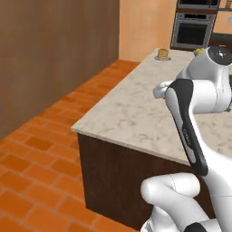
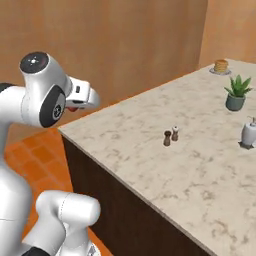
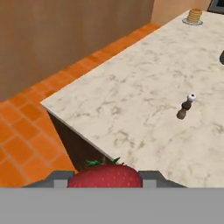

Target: Take the strawberry from the fridge and place it on top of the pancake, located on the dining counter.

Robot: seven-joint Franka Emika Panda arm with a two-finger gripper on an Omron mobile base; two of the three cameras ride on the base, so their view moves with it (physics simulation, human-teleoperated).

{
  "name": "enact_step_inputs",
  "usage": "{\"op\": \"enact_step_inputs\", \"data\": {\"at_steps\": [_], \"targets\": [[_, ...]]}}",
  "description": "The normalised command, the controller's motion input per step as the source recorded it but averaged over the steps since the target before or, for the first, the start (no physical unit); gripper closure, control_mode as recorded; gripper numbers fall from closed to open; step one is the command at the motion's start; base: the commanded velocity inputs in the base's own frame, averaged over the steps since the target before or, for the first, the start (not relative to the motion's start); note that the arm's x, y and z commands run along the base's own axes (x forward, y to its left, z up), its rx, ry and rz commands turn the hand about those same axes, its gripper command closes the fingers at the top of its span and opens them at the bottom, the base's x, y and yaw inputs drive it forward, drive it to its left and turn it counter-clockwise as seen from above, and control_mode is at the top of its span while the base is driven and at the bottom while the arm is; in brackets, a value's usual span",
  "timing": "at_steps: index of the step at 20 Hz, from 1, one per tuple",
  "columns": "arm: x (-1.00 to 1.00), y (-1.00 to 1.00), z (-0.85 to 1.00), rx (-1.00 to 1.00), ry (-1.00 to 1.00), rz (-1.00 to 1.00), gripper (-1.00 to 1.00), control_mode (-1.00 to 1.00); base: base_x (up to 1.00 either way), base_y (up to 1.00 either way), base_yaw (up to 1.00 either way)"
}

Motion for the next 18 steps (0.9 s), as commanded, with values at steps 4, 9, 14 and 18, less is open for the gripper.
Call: {"op": "enact_step_inputs", "data": {"at_steps": [4,9,14,18], "targets": [[0.0,0.0,0.0,0.0,0.0,0.0,1.0,1.0,0.37,1.0,-0.09],[0.0,0.0,0.0,0.0,0.0,0.0,1.0,1.0,0.44,0.8,0.36],[0.0,0.0,0.0,0.0,0.0,0.0,1.0,1.0,0.73,0.31,0.56],[0.0,0.0,0.0,0.0,0.0,0.0,1.0,1.0,0.69,-0.12,0.59]]}}
